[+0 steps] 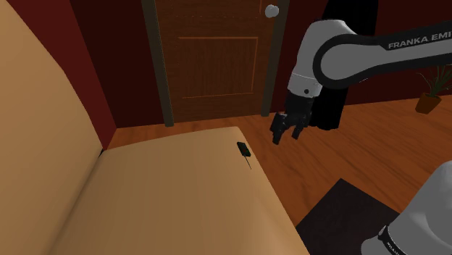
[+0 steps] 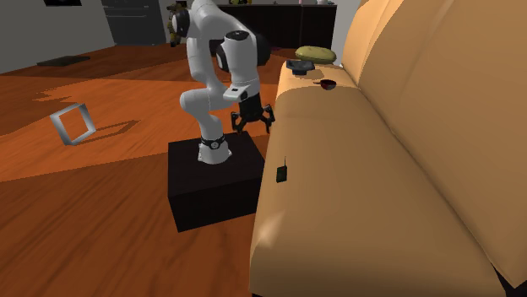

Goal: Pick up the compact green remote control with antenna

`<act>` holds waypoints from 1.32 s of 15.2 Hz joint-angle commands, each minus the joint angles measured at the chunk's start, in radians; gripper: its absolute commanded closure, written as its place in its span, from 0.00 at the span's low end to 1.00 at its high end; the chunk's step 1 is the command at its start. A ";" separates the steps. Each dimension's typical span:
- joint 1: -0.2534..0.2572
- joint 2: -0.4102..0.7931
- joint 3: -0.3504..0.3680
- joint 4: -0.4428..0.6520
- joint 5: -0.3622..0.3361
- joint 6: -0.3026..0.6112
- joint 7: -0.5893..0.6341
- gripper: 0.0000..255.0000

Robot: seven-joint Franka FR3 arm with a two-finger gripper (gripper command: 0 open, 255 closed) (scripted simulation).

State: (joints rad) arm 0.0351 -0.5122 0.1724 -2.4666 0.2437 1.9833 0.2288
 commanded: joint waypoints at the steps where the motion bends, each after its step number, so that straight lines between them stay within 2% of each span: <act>1: 0.004 0.066 0.025 0.022 0.018 0.071 0.033 0.00; 8: 0.009 0.305 0.092 0.122 0.035 0.295 0.134 0.00; 16: 0.013 0.366 0.101 0.072 0.043 0.407 0.121 0.00; 18: 0.013 0.366 0.101 0.072 0.043 0.407 0.121 0.00; 19: 0.013 0.366 0.100 0.073 0.043 0.406 0.121 1.00; 20: 0.013 0.366 0.101 0.073 0.043 0.406 0.121 1.00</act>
State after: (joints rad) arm 0.0481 -0.1472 0.2729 -2.3933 0.2867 2.3881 0.3502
